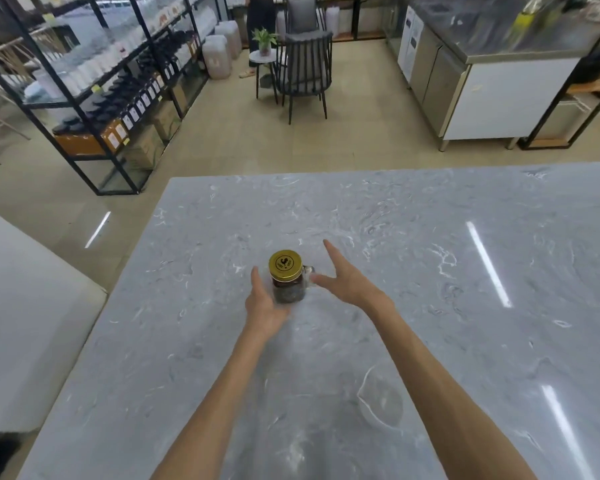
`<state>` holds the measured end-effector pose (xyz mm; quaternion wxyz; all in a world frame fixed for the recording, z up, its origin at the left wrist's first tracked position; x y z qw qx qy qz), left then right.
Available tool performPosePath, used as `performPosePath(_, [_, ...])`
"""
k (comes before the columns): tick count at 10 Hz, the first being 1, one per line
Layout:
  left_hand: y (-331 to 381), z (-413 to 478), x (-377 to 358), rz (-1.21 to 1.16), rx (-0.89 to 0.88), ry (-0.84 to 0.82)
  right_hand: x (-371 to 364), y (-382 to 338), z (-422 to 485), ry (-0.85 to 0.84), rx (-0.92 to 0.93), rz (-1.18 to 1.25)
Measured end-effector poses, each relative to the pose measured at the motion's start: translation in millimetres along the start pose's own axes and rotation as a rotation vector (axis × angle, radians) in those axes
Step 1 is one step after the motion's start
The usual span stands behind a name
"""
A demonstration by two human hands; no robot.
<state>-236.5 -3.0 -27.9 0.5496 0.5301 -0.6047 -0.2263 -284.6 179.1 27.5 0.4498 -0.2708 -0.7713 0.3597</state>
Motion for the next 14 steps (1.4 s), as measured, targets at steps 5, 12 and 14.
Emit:
performPosePath(5, [-73.6, -168.1, -119.9, 0.039, -0.203, -0.588, -19.3, 175.8, -221.0, 0.08, -0.127, 0.427])
performPosePath(12, [38.4, 54.0, -173.6, 0.064, -0.227, -0.457, 85.2, 140.4, 7.1, 0.176, -0.022, 0.416])
performPosePath(14, [32.4, 49.9, -176.0, -0.068, -0.246, -0.489, 81.9, 143.2, 7.3, 0.168, 0.019, 0.313])
Point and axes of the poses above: each hand's wrist, its own z-axis towards the middle knuckle, its own x-axis out of the back of the hand, y = z × x, the point moved 7 cm from there along z, towards the middle knuckle, and after that the axes turned 3 degrees about -x, right-handed, at the moved point
